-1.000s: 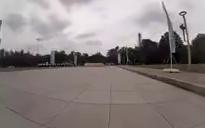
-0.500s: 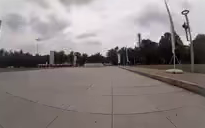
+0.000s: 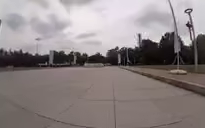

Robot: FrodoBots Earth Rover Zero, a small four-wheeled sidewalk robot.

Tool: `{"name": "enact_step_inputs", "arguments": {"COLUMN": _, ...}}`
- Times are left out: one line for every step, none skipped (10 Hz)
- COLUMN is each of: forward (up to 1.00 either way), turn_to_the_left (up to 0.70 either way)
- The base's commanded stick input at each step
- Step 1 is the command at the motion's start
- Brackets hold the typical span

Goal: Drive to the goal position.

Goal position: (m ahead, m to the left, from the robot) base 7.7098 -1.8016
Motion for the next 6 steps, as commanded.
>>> {"name": "enact_step_inputs", "arguments": {"forward": 0.60, "turn_to_the_left": 0.00}}
{"name": "enact_step_inputs", "arguments": {"forward": 0.60, "turn_to_the_left": 0.00}}
{"name": "enact_step_inputs", "arguments": {"forward": 0.60, "turn_to_the_left": 0.00}}
{"name": "enact_step_inputs", "arguments": {"forward": 0.60, "turn_to_the_left": 0.00}}
{"name": "enact_step_inputs", "arguments": {"forward": 0.60, "turn_to_the_left": 0.00}}
{"name": "enact_step_inputs", "arguments": {"forward": 0.60, "turn_to_the_left": 0.00}}
